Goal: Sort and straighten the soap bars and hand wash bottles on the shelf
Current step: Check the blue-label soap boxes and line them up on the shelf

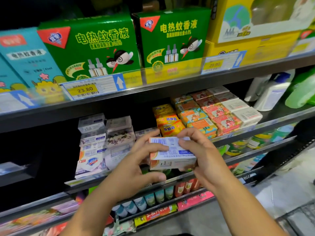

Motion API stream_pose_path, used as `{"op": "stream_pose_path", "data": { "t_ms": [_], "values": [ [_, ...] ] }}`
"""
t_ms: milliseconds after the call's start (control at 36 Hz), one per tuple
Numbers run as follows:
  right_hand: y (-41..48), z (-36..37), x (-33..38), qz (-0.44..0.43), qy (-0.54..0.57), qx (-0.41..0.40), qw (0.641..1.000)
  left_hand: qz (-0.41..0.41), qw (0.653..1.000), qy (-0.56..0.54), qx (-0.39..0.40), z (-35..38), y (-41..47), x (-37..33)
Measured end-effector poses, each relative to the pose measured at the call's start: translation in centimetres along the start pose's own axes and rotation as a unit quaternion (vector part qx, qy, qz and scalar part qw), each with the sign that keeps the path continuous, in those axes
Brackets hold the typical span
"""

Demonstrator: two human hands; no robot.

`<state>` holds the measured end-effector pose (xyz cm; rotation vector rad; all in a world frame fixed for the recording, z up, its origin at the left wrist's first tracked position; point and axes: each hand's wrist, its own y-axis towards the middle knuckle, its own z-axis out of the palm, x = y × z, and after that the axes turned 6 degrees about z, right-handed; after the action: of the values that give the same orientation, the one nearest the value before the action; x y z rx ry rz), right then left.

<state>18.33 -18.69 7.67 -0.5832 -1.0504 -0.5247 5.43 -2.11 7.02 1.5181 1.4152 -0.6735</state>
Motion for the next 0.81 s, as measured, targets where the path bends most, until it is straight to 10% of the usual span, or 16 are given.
{"op": "stream_pose_path", "data": {
  "t_ms": [167,306,583,806],
  "values": [
    [0.5,-1.0,-0.5,0.062,0.031,0.143,0.987,0.030,0.986,0.059,-0.154,0.1,0.5,0.5],
    [0.8,-0.9,-0.8,0.010,-0.113,0.044,0.993,-0.029,0.966,-0.120,-0.227,1.5,1.3,-0.3],
    [0.5,-2.2,0.8,0.015,-0.004,0.009,1.000,0.028,0.990,-0.117,-0.074,2.0,1.9,0.4],
    [1.5,-3.5,0.6,0.074,0.046,0.185,0.979,0.033,0.974,-0.058,-0.218,1.8,2.9,0.7]
  ]
}}
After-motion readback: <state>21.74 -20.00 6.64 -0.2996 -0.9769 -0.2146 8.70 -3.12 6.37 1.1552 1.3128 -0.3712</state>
